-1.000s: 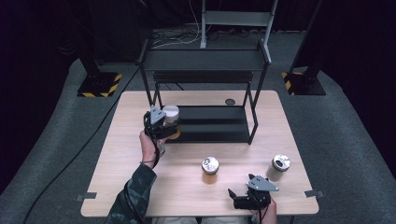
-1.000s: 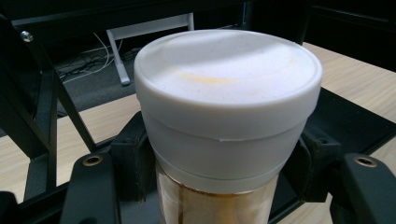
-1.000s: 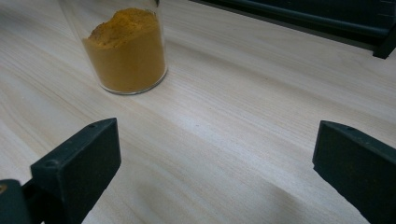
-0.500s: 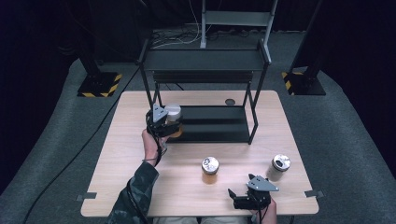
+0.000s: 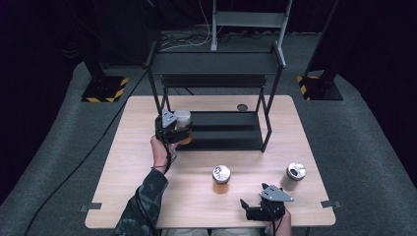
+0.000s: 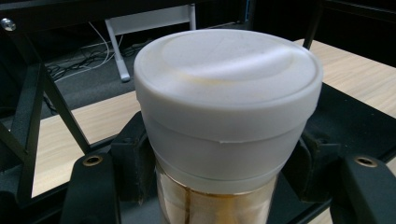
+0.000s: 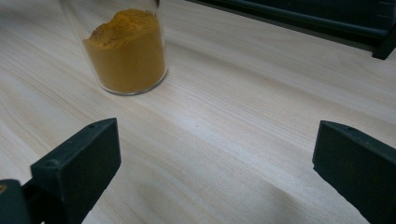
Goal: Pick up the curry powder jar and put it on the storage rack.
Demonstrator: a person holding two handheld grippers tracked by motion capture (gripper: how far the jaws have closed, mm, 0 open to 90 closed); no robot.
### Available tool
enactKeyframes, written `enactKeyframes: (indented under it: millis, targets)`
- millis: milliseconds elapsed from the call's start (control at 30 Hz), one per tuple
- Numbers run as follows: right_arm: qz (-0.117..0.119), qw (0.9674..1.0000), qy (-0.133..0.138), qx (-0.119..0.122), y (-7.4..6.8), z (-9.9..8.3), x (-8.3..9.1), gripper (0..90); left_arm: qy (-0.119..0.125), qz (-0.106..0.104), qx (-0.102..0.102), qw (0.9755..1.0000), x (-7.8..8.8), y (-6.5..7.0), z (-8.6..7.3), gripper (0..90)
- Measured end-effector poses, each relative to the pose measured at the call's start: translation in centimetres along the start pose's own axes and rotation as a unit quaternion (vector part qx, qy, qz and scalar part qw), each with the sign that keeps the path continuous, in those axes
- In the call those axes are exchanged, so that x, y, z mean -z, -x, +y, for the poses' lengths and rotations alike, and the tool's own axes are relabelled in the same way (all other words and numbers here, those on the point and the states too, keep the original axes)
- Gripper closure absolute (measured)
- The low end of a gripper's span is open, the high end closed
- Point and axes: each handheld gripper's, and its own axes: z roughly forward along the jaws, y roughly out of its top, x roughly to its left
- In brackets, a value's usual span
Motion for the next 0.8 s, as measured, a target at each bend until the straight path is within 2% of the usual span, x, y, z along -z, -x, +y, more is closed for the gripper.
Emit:
enactKeyframes:
  millis: [300, 800]
  targets:
    - [0.000, 1.0000, 0.001, 0.000, 0.0, 0.0, 0.0, 0.1, -0.008, 0.001, -0.006, 1.0000, -0.7, -0.1, 0.3, 34.7]
    - [0.001, 1.0000, 0.001, 0.001, 0.0, -0.1, 0.0, 0.1, -0.015, 0.004, -0.002, 0.9999, -1.7, 0.0, 0.4, 34.7]
